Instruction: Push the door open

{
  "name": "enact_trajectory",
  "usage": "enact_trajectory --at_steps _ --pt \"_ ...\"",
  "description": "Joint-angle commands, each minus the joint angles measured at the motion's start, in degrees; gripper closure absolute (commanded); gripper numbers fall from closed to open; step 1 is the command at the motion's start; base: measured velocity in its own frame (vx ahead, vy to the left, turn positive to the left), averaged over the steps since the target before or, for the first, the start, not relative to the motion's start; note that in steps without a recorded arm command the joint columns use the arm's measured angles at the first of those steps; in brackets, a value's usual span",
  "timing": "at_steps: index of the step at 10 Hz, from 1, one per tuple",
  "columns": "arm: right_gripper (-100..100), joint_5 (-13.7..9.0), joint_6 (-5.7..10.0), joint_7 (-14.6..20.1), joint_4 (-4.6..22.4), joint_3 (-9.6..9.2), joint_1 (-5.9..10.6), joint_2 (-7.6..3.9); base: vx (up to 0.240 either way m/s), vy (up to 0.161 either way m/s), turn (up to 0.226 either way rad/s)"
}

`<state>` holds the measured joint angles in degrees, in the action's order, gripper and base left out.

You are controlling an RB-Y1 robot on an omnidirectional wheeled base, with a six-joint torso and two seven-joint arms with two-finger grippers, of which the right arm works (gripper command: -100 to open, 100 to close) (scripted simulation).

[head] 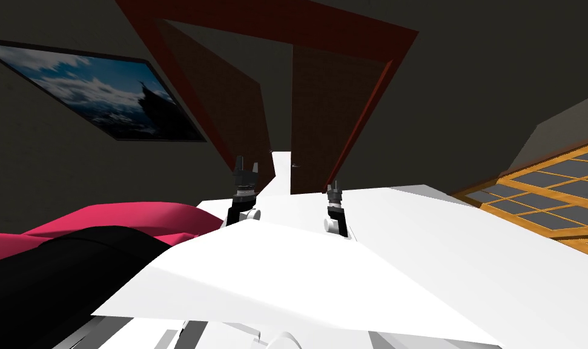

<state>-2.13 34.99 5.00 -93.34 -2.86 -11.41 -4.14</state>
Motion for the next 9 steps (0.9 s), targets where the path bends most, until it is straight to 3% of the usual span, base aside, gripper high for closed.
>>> enact_trajectory --at_steps 1,9 --pt "-100 -0.09 0.42 -0.27 2.86 -0.3 1.17 -0.15 0.103 0.049 0.022" --pt "-100 -0.47 3.58 -1.66 18.05 -1.81 7.43 -0.25 0.106 0.04 0.024"
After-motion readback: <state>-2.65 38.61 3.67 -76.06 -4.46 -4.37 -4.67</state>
